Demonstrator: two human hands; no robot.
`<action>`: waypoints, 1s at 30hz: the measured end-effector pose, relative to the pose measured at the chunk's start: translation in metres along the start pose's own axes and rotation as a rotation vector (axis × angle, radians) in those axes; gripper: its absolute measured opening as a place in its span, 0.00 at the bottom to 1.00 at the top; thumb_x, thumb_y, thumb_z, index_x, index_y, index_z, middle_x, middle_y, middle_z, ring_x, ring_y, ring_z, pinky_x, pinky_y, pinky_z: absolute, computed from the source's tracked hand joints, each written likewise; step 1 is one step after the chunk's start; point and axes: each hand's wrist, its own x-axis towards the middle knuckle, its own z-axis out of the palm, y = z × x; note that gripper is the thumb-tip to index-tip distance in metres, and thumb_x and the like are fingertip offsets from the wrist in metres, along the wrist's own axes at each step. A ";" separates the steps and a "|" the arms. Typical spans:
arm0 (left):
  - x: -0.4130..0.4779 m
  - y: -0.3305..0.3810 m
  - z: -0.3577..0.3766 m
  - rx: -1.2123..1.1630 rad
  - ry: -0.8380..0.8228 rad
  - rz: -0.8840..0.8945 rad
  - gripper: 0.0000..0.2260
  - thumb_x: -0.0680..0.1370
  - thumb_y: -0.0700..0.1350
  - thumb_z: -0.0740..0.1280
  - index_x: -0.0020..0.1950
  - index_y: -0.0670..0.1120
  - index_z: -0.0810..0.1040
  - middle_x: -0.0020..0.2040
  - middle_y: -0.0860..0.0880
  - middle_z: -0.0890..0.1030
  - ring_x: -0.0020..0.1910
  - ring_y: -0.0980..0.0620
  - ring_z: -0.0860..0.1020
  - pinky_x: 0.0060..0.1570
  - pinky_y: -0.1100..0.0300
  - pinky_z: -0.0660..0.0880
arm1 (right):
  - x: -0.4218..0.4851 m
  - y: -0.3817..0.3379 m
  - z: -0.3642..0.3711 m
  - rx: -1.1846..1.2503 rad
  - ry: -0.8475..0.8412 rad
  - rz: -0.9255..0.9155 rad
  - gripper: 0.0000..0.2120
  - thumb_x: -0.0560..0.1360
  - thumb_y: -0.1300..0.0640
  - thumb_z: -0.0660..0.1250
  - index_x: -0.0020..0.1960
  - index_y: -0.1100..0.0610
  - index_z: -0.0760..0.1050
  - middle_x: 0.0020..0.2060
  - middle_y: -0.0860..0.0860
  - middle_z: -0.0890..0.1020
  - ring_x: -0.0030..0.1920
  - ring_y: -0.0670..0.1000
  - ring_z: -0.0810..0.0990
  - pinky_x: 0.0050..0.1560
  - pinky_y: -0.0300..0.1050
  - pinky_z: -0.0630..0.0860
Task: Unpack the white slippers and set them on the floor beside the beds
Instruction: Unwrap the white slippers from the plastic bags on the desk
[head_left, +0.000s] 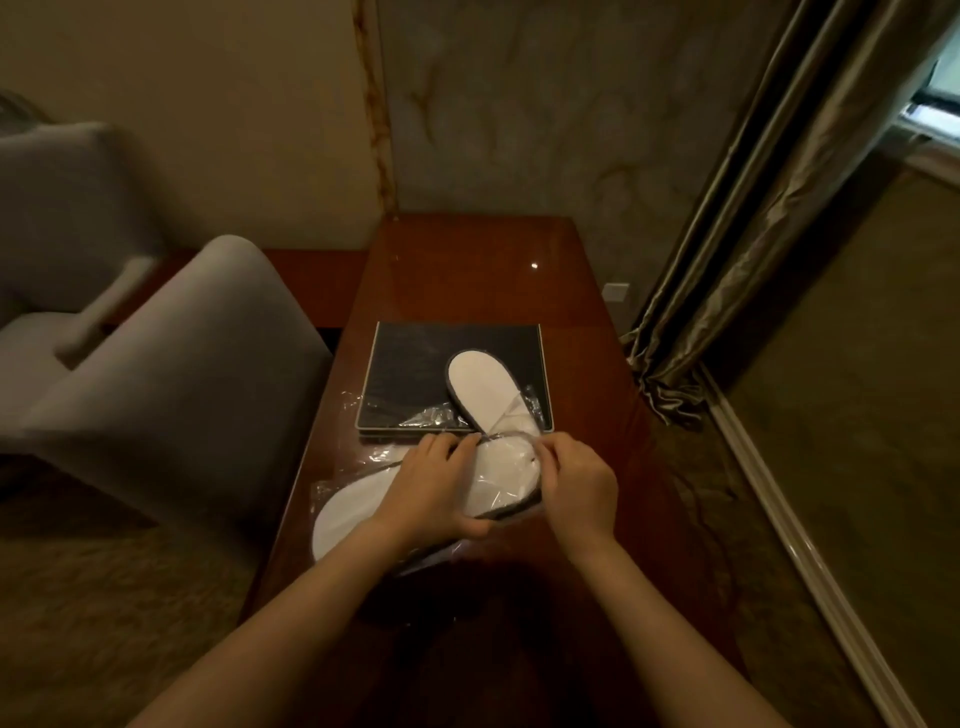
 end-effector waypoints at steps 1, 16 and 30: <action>-0.001 0.000 -0.004 -0.039 0.001 -0.016 0.47 0.59 0.67 0.68 0.74 0.51 0.57 0.68 0.49 0.68 0.65 0.50 0.65 0.65 0.54 0.67 | 0.006 -0.001 -0.005 0.108 0.011 0.086 0.03 0.74 0.62 0.66 0.45 0.56 0.79 0.34 0.46 0.81 0.32 0.41 0.78 0.33 0.30 0.71; -0.013 0.000 -0.027 -0.150 0.093 -0.066 0.47 0.60 0.67 0.69 0.74 0.51 0.56 0.69 0.50 0.67 0.66 0.52 0.66 0.63 0.56 0.68 | 0.013 -0.022 -0.050 0.234 -0.148 -0.006 0.09 0.74 0.51 0.64 0.53 0.52 0.73 0.42 0.42 0.70 0.42 0.39 0.71 0.40 0.31 0.67; -0.010 0.001 -0.050 -0.242 0.097 -0.123 0.46 0.62 0.66 0.69 0.75 0.51 0.55 0.68 0.48 0.68 0.65 0.50 0.67 0.57 0.60 0.65 | 0.017 -0.009 -0.054 0.158 -0.317 -0.102 0.07 0.72 0.50 0.68 0.38 0.53 0.78 0.34 0.39 0.76 0.39 0.46 0.72 0.43 0.42 0.66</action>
